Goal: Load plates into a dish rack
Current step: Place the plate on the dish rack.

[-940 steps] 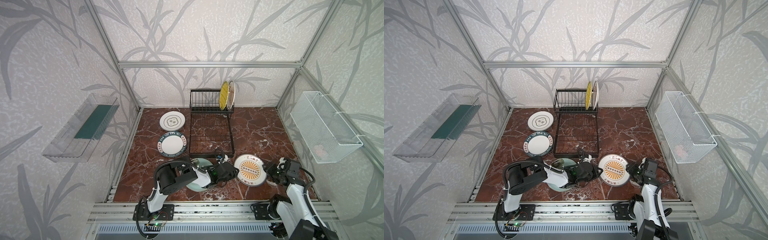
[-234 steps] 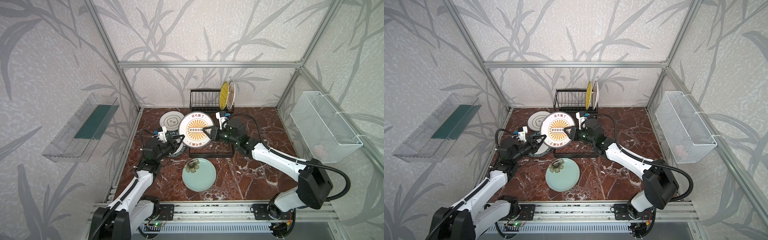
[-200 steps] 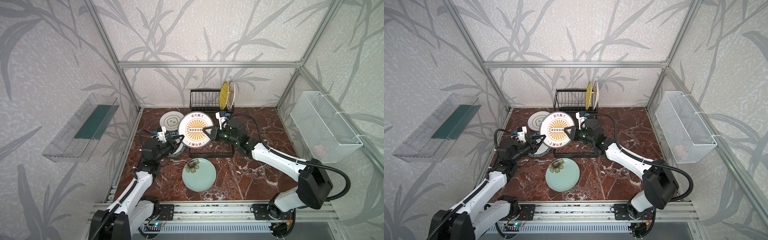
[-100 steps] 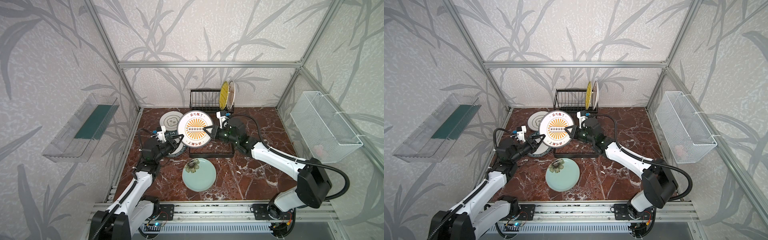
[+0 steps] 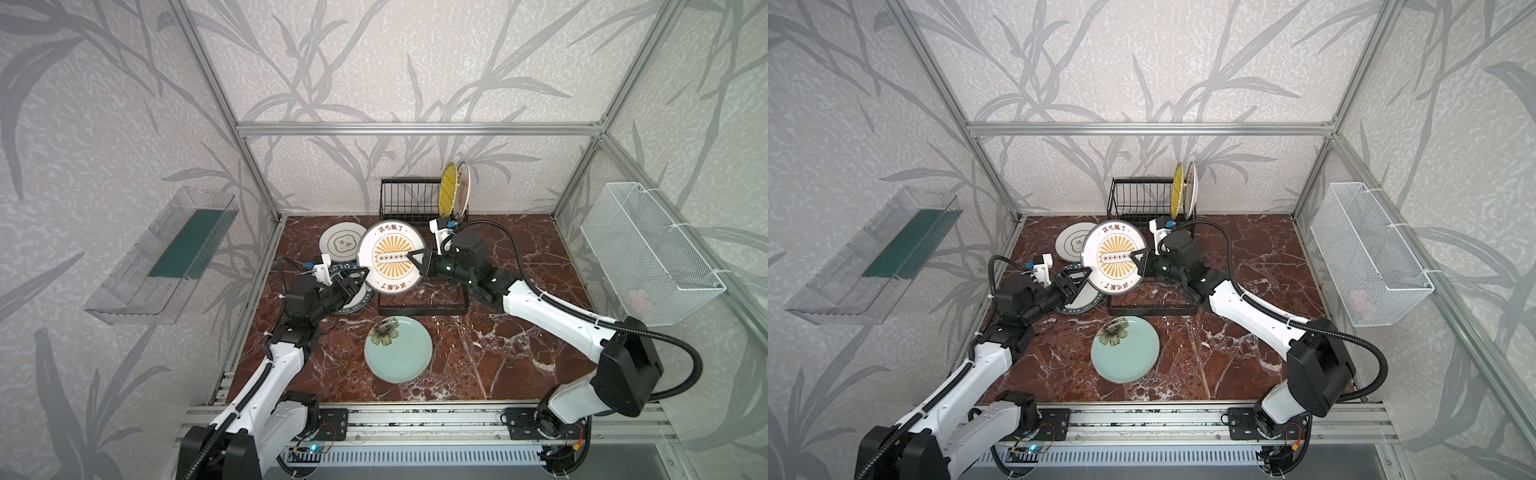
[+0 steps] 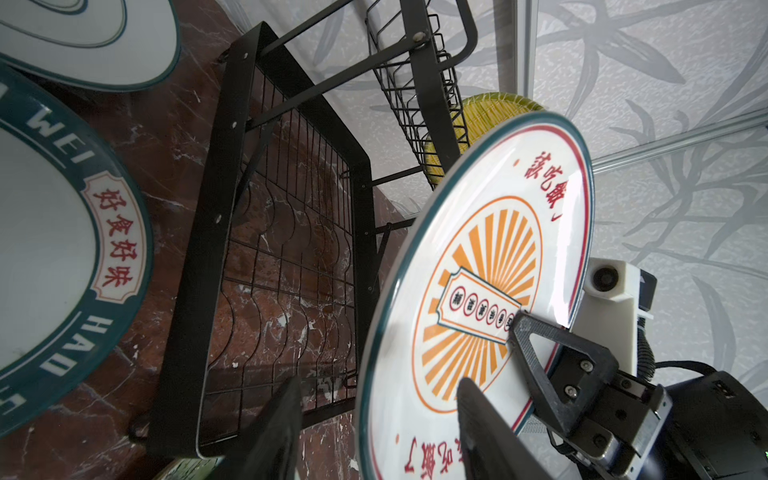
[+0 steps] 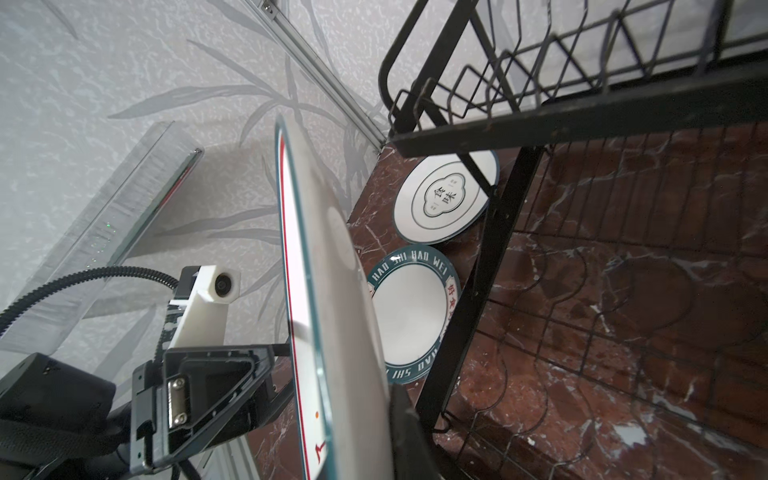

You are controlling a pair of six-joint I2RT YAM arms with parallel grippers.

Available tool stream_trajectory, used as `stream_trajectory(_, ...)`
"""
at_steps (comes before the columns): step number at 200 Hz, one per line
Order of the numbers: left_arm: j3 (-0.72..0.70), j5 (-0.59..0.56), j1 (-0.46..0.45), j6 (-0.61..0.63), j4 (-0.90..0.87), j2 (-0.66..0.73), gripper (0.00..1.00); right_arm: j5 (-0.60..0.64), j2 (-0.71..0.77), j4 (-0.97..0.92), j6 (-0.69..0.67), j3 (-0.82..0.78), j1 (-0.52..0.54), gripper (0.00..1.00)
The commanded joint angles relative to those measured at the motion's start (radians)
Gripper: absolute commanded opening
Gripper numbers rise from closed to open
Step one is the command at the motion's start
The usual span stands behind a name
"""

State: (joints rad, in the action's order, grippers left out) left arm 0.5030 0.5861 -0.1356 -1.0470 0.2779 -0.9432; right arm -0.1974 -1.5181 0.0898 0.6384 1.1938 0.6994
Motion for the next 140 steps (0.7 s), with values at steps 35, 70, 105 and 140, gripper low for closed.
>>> stream_trajectory(35, 0.078, -0.058, -0.001, 0.123, -0.226, 0.092, 0.65, 0.176, 0.067, -0.081, -0.185, 0.184, -0.009, 0.00)
stream_trajectory(70, 0.107, -0.078, -0.001, 0.178, -0.329, 0.132, 0.66, 0.274, 0.050, -0.116, -0.267, 0.279, -0.013, 0.00)
stream_trajectory(105, 0.128, -0.086, -0.001, 0.206, -0.389, 0.153, 0.66, 0.424, -0.023, -0.198, -0.354, 0.442, -0.013, 0.00)
stream_trajectory(140, 0.124, -0.091, -0.001, 0.197, -0.404, 0.164, 0.66, 0.545, -0.107, -0.235, -0.395, 0.586, -0.014, 0.00)
